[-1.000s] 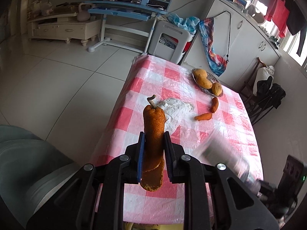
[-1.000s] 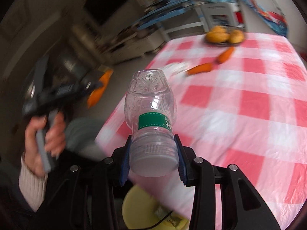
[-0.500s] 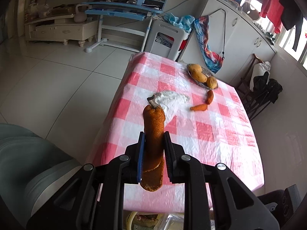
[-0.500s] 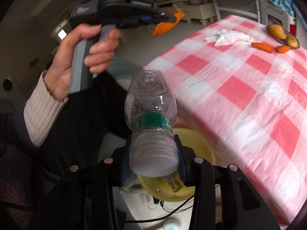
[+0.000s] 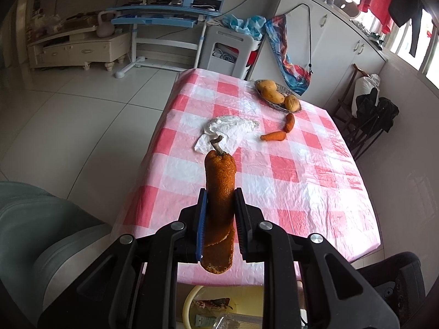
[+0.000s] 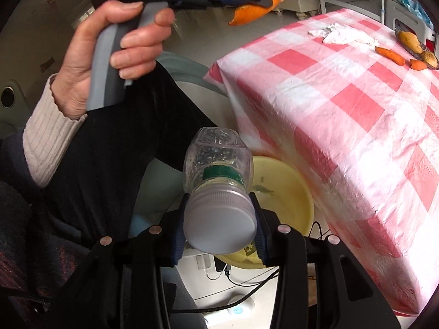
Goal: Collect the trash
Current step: 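Drop the water bottle into the yellow basin with the right tool while the left carries the carrot, then open the left tool over the yellow basin to drop the carrot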
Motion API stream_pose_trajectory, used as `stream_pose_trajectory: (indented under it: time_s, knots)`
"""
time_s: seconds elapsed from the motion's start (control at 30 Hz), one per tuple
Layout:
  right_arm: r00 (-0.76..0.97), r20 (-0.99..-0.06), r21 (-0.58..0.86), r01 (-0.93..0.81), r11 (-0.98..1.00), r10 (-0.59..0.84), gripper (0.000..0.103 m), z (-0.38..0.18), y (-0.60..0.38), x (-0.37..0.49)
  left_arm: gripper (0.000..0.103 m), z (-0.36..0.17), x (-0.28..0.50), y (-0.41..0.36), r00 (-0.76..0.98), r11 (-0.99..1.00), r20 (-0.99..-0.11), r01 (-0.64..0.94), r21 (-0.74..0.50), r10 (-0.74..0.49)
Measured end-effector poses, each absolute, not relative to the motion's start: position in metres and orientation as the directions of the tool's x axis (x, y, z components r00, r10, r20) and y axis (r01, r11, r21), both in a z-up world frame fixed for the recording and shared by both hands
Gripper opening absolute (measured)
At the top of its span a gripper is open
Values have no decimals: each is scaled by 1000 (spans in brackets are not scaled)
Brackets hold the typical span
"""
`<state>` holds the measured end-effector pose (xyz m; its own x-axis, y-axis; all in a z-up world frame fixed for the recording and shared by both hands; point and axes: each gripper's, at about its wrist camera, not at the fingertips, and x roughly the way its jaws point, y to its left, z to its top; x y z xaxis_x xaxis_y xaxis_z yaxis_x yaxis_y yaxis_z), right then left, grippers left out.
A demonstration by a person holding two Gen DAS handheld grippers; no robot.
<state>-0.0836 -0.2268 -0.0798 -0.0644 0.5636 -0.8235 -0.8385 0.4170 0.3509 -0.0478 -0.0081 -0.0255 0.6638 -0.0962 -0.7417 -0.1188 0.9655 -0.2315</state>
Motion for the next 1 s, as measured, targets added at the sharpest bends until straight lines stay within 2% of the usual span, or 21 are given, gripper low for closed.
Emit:
stream_pose_trajectory:
  time_s: [0.37,0.5,0.77,0.93,1.0]
  knots:
    - [-40,-853,322,-825,464,520,41,-92,-216,-83,19,-23,-55,-16,666,975,-740,-89,-203,-93]
    - [-14,-839,330,-807,489,544,43,-90,-218,-76,19,-26,-57,-23,658,978,-747,-77,-192,-95]
    - [160,-776,316,-739,595,610,62,-73,-238,-55,19,-44,-79,-58,609,990,-786,-11,-140,-104]
    - [345,-729,310,-604,734,591,70,-63,-266,-31,19,-60,-100,-81,544,992,-829,64,-113,-129]
    - [384,-719,319,-558,766,579,70,-62,-275,-26,25,-67,-105,-91,511,991,-850,104,-87,-128]
